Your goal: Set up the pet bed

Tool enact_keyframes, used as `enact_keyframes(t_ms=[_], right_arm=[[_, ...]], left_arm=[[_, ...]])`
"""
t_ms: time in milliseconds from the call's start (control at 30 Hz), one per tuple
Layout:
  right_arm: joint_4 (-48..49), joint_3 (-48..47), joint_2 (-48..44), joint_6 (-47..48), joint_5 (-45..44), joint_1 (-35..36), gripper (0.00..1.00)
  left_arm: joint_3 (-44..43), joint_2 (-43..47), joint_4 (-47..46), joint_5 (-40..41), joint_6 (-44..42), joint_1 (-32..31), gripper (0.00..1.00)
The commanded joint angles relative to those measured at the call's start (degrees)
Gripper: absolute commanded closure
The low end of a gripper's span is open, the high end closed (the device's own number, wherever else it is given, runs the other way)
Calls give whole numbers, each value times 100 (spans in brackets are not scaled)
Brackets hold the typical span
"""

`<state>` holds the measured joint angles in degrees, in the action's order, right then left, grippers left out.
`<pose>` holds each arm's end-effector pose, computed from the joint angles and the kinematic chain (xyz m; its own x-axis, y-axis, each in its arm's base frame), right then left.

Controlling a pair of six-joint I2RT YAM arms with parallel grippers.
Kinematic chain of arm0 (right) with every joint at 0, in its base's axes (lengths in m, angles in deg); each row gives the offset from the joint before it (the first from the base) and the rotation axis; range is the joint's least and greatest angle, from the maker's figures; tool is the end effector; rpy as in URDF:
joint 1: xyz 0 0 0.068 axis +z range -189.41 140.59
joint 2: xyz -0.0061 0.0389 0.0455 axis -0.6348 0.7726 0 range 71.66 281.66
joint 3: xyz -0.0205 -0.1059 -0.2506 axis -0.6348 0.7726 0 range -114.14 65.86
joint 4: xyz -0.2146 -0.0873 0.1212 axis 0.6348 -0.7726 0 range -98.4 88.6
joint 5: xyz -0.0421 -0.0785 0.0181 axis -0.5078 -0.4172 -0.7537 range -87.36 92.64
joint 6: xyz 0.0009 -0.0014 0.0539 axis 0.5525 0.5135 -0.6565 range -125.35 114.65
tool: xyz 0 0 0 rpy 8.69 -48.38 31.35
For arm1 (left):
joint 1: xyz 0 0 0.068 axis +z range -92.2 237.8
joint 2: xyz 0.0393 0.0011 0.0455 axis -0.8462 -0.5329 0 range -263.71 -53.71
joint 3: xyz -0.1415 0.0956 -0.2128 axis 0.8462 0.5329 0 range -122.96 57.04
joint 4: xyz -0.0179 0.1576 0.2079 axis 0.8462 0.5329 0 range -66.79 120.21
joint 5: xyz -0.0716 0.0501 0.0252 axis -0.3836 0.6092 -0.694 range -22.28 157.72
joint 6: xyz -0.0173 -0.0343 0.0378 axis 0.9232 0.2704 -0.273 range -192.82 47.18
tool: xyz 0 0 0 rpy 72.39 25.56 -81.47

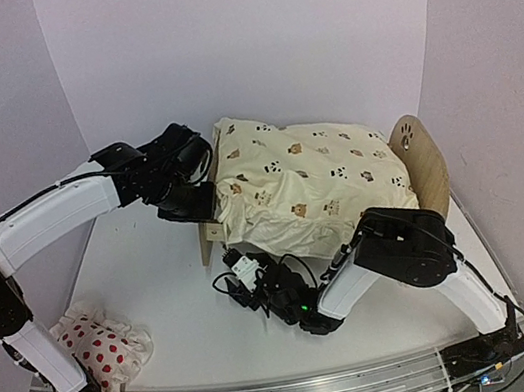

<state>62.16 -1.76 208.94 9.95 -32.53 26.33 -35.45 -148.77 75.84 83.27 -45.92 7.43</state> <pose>0.2069 0.4090 0.0728 0.0923 -0.3200 -0.9429 -0.5034 0.8020 -0.3214 0.2322 -0.2655 0.3365 -0.7588 0.2328 -0.6084 0.3377 0.9392 -0.0618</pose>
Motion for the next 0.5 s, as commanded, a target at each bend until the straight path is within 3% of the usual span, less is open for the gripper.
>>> enact_keyframes(t_ms=[0,233,467], right_arm=[[428,-468,241,555,-272,-37,21],[854,-1239,792,1289,-347,-138,22],[962,-1825,1227,1704,-358,-258,33]], left_arm=[[-616,312,-710,-488,-142,-105,100],[-691,297,-685,-542,-150,-105,100],[-770,264,-660,-575,-159,-105,100]])
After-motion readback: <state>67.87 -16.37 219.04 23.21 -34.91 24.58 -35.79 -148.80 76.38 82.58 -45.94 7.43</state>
